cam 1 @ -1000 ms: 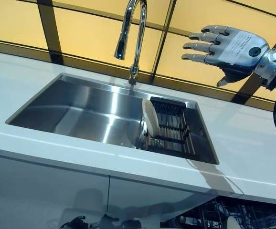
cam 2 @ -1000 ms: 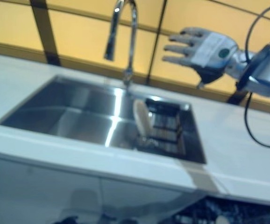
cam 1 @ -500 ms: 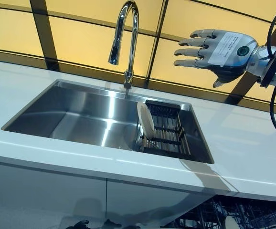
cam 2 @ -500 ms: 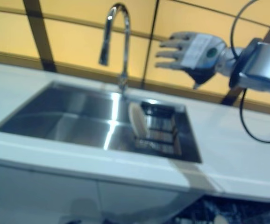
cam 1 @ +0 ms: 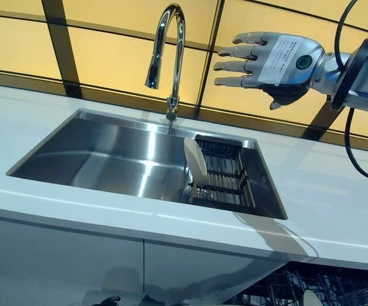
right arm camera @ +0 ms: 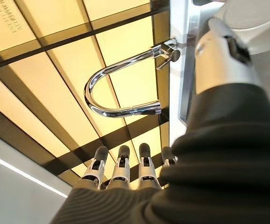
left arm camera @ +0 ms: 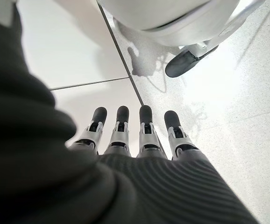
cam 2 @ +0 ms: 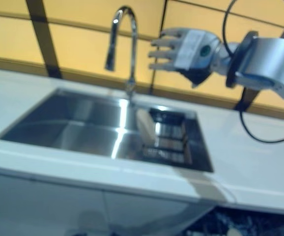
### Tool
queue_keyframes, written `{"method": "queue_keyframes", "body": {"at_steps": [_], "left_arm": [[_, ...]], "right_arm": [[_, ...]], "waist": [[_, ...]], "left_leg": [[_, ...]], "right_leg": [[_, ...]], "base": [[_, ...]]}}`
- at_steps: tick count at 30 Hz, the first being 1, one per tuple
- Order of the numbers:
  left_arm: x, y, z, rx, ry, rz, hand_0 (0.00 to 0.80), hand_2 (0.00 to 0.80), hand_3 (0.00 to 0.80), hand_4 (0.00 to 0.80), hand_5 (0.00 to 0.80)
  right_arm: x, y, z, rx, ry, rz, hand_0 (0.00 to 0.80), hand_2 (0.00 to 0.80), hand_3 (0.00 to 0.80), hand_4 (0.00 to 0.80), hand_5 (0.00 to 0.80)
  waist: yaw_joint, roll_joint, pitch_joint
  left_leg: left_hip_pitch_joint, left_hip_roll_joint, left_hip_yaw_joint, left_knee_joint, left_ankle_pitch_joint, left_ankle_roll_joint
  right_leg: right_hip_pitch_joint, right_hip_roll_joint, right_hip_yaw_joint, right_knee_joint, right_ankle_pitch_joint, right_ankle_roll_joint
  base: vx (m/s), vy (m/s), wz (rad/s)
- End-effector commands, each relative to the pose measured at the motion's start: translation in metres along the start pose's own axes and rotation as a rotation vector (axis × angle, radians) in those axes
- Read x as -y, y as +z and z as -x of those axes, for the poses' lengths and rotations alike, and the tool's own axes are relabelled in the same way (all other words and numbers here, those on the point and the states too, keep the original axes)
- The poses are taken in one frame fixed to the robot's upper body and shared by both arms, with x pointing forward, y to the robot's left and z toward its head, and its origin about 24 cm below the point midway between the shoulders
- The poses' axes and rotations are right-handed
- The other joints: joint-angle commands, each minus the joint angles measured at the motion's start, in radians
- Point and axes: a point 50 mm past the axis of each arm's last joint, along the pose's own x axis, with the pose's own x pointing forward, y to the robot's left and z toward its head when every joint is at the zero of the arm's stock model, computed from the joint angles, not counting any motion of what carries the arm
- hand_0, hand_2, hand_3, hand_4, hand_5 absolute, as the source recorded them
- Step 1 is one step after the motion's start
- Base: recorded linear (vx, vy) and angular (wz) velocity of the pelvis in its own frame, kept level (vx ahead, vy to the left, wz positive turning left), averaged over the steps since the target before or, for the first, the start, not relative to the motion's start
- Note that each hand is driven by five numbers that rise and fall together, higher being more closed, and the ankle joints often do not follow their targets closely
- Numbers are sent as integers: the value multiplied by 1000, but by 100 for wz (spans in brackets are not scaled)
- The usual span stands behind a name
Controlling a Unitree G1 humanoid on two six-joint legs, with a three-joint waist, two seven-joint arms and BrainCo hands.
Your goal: Take plates into dishwasher
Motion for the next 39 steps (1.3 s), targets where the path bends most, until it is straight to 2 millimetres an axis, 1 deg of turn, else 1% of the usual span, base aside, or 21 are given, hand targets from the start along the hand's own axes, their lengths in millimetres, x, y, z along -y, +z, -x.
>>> {"method": "queue_keyframes", "body": {"at_steps": [1, 8, 16, 23, 26, 32, 33, 39], "left_arm": [[-7, 18, -2, 62, 12, -91, 0, 0, 0, 0, 0], [-7, 17, -2, 59, 7, -100, 0, 0, 0, 0, 0], [-5, 20, -2, 64, 0, -107, 0, 0, 0, 0, 0], [-5, 22, -3, 64, -13, -144, 0, 0, 0, 0, 0], [-4, 22, -3, 63, -18, -159, 0, 0, 0, 0, 0], [-6, 22, -3, 63, -18, -168, 0, 0, 0, 0, 0], [-6, 21, -2, 63, -16, -167, 0, 0, 0, 0, 0], [-5, 23, -2, 64, -18, -180, 0, 0, 0, 0, 0]], "right_arm": [[18, -30, 10, -122, 23, 91, 0, 0, 0, 0, 0], [12, -24, 5, -82, 106, 94, 0, 0, 0, 0, 0], [-9, -13, -3, -43, 203, -45, 0, 0, 0, 0, 0], [-27, -13, -15, -76, 204, -103, 0, 0, 0, 0, 0], [-38, -13, -18, -89, 197, -137, 0, 0, 0, 0, 0], [-56, -10, -20, -103, 206, -194, 0, 0, 0, 0, 0], [-61, -10, -20, -107, 203, -209, 0, 0, 0, 0, 0], [-76, -7, -22, -113, 216, -247, 0, 0, 0, 0, 0]], "waist": [[34, -8, 29], [46, -6, 28], [53, -4, 35], [73, -3, 43], [84, 0, 49], [100, 7, 60], [104, 9, 62], [116, 21, 70]], "left_leg": [[6, 10, 45, 3, -37, 1], [4, 6, 35, 3, -36, 2], [6, 2, 26, 3, -34, 2], [9, 2, 16, 3, -32, 2], [7, 2, 8, 3, -30, 3], [1, 5, -6, 3, -24, 2], [-1, 5, -9, 3, -21, 0], [-8, 3, -30, 3, -13, -3]], "right_leg": [[50, 5, -39, 3, -52, 49], [56, 4, -50, 3, -55, 47], [62, 0, -54, 3, -55, 45], [69, -2, -69, 3, -56, 44], [72, -3, -76, 3, -58, 43], [78, -5, -94, 3, -61, 41], [79, -5, -100, 3, -61, 41], [85, -6, -119, 3, -68, 35]], "base": [[0, 0, 0], [0, 0, 0], [0, 0, 0], [7, -9, 5], [2, -7, 3], [-2, -28, 5], [-8, -33, 8], [-1, -25, 13]]}}
